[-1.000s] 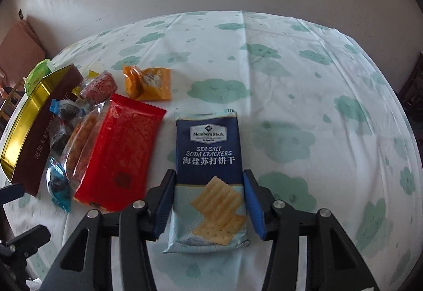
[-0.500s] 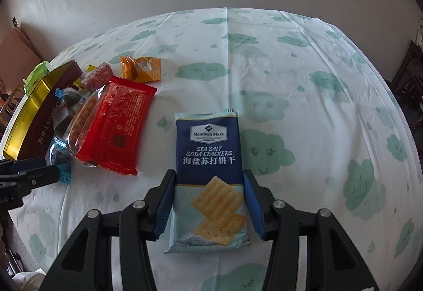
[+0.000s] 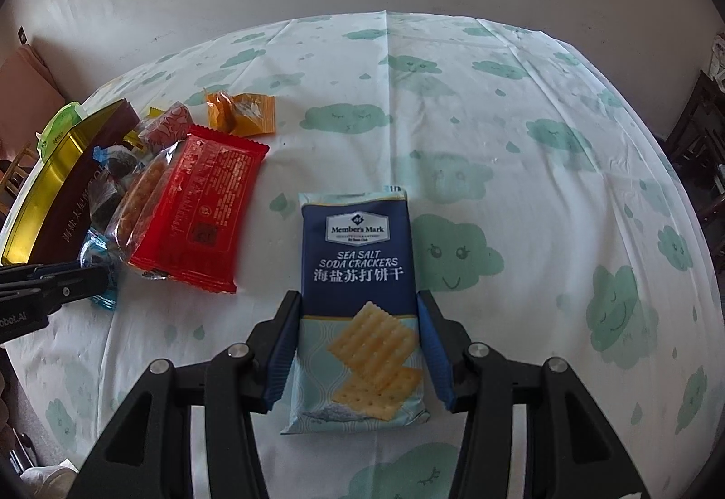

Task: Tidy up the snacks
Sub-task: 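Grasp the blue crackers pack with the right tool while the left tool grasps the blue candy, then carry the blue candy into the tin box and open the left tool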

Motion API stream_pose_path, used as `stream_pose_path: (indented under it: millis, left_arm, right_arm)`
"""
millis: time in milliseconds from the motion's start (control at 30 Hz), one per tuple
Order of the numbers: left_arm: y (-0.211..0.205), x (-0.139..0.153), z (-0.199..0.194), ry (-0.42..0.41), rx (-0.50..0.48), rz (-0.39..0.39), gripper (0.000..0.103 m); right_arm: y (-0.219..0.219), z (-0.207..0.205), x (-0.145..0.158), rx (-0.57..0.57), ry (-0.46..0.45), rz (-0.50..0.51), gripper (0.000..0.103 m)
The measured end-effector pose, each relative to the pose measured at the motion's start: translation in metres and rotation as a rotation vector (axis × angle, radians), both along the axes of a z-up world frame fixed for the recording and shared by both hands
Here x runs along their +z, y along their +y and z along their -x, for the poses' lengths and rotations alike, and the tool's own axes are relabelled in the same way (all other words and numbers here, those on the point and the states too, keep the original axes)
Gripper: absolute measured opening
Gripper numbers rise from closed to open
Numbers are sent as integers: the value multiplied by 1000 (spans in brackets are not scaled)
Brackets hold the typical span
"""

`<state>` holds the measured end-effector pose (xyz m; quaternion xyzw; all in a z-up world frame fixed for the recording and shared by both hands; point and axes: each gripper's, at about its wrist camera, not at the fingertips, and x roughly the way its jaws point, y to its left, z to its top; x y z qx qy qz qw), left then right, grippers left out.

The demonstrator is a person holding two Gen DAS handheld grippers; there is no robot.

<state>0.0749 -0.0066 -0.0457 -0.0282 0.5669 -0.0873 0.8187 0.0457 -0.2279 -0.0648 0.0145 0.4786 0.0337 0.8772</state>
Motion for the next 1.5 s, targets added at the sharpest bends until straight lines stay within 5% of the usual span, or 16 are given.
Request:
stream_pose_path:
  millis: [300, 567, 767, 967, 1500]
  left_arm:
    - [21, 52, 16, -102, -50, 17, 22]
    - [87, 81, -17, -193, 21, -81, 22]
    - [138, 62, -69, -174, 53, -217, 23]
    - [173, 26, -107, -74, 52, -236, 23]
    - [176, -11, -117, -23, 20, -294, 27]
  right_arm:
    - [7, -2, -2, 9, 19, 64, 51]
    - [10, -5, -1, 3, 45, 82, 52]
    - [10, -8, -1, 0, 65, 86, 52]
    - [10, -12, 0, -5, 92, 87, 52]
    - [12, -17, 1, -36, 134, 88, 51]
